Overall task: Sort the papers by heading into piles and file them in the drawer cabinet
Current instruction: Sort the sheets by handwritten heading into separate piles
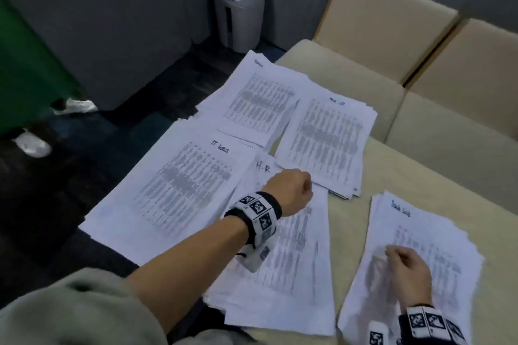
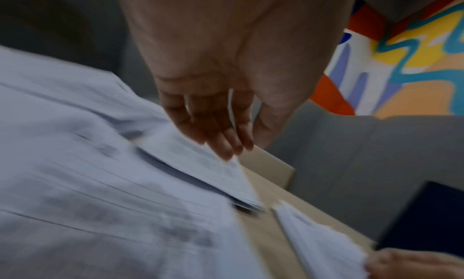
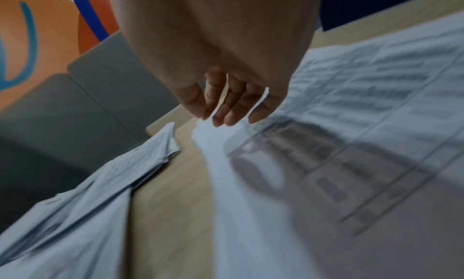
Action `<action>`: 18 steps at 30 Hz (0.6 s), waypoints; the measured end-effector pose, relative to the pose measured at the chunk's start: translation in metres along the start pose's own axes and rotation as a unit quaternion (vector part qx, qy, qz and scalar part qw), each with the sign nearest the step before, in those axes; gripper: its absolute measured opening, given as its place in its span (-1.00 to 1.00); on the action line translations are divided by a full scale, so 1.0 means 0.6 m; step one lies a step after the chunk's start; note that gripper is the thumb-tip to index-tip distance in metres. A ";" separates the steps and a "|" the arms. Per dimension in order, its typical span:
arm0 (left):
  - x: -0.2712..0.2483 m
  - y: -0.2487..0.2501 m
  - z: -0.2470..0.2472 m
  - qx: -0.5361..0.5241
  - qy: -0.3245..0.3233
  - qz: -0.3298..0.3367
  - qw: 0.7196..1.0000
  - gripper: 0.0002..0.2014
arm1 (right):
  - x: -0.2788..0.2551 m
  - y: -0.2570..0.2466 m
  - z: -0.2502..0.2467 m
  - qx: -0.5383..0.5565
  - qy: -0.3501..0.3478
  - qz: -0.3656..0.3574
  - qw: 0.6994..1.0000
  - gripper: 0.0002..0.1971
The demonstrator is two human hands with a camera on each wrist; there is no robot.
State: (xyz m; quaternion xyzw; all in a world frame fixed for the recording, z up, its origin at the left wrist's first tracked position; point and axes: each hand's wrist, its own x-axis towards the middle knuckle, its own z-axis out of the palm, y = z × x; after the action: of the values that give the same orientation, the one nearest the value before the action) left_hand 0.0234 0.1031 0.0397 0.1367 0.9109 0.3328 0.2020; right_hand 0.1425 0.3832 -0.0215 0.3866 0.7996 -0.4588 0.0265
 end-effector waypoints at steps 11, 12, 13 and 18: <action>0.068 0.190 0.306 0.085 -0.108 -0.119 0.983 -0.52 | 0.090 0.127 -0.189 -0.126 0.090 0.118 0.981 -0.22; 0.066 0.197 0.318 0.090 -0.101 -0.127 0.983 -0.49 | 0.098 0.128 -0.193 -0.119 0.082 0.121 0.982 -0.21; 0.064 0.203 0.328 0.095 -0.092 -0.133 0.982 -0.46 | 0.105 0.128 -0.197 -0.107 0.074 0.130 0.983 -0.22; 0.054 0.218 0.350 0.072 -0.050 -0.155 0.984 -0.51 | 0.123 0.133 -0.210 -0.120 0.074 0.159 0.977 -0.15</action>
State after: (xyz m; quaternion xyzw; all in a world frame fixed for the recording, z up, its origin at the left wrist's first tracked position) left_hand 0.1061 0.3285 -0.0291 0.0245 0.9313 0.2243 0.2858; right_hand 0.1812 0.5444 -0.0349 0.5358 0.7769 -0.3194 0.0856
